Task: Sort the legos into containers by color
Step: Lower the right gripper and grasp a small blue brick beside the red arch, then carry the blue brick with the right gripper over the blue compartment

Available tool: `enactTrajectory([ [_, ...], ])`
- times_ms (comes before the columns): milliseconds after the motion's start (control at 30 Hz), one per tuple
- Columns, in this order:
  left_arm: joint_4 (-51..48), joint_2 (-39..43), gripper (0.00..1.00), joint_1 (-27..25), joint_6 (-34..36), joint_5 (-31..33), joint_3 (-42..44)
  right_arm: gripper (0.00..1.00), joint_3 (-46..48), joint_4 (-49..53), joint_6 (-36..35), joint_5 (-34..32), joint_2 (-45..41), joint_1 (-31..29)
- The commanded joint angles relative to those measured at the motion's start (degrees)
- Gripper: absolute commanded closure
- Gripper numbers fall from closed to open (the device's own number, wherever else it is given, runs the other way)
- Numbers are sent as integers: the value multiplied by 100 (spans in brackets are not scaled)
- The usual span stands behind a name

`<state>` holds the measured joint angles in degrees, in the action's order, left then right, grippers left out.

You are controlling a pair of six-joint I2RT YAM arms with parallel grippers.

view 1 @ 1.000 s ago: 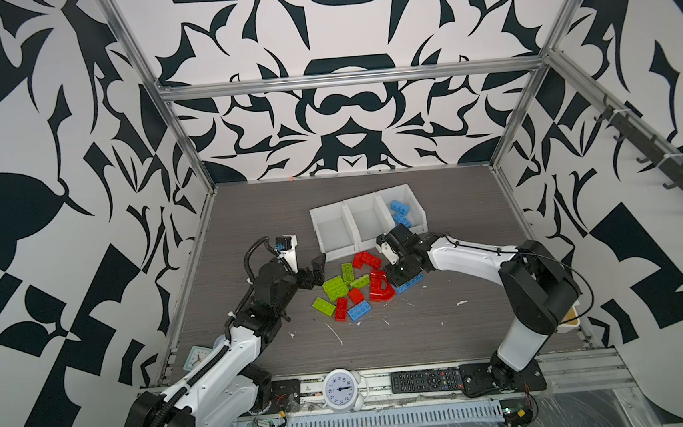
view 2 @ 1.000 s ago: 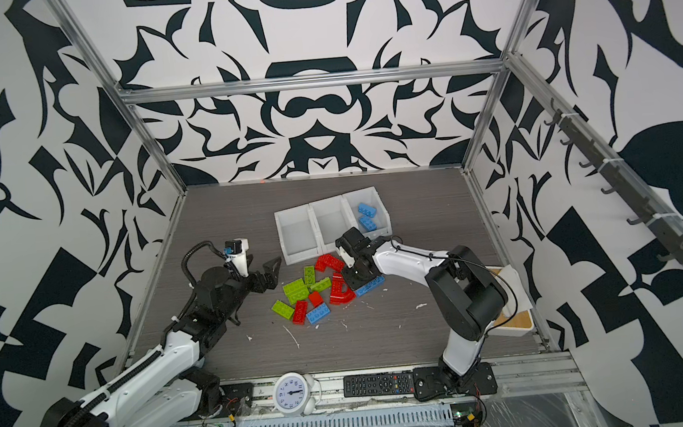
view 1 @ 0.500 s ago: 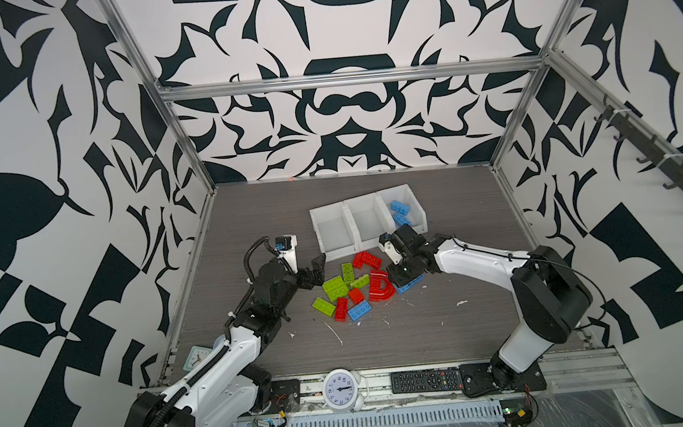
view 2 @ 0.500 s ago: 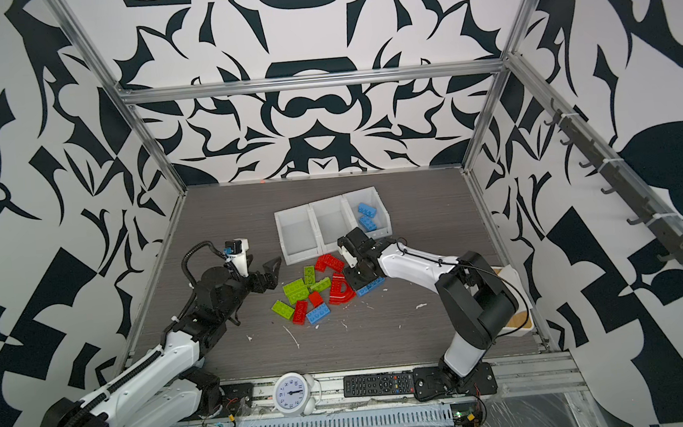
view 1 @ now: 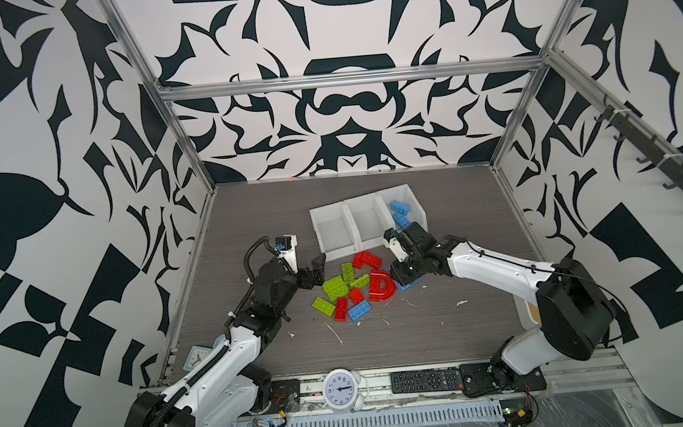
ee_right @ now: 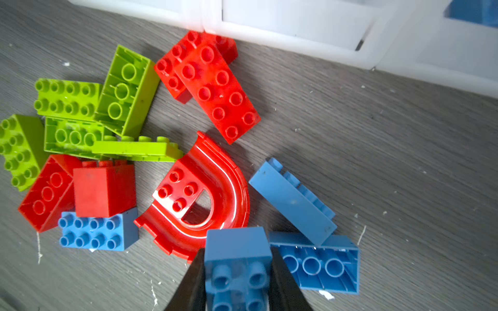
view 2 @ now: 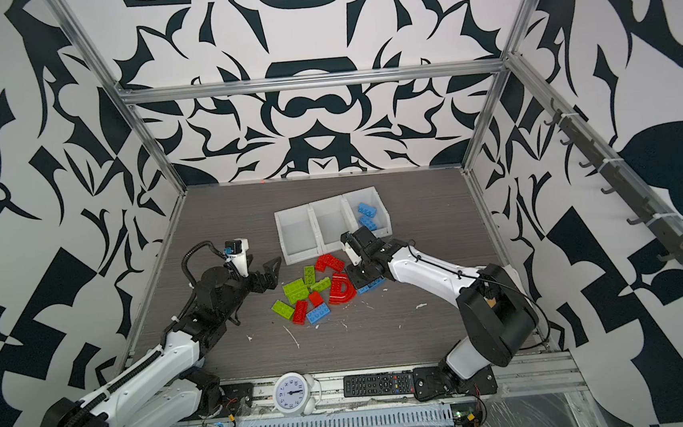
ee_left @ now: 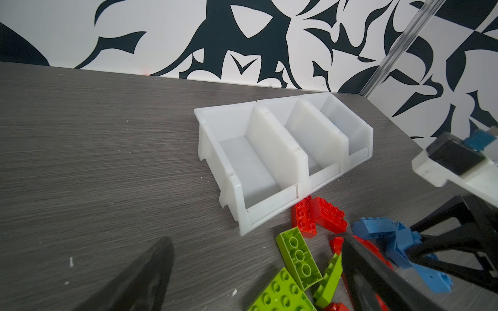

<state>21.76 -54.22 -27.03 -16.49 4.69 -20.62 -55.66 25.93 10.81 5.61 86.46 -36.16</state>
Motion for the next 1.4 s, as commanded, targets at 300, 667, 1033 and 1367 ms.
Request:
enactTrajectory([
  [300,48,60,1,-9,9,1,7,75,-1026,546,-103,327,-111,777],
  [667,29,110,0,-9,28,9,23,77,-3107,441,-683,380,1443,1888],
  [1033,65,70,1,-6,19,1,32,75,-4925,365,-880,169,3360,1997],
  [1367,94,16,0,-12,3,-23,21,72,-4616,172,-669,169,3424,1990],
])
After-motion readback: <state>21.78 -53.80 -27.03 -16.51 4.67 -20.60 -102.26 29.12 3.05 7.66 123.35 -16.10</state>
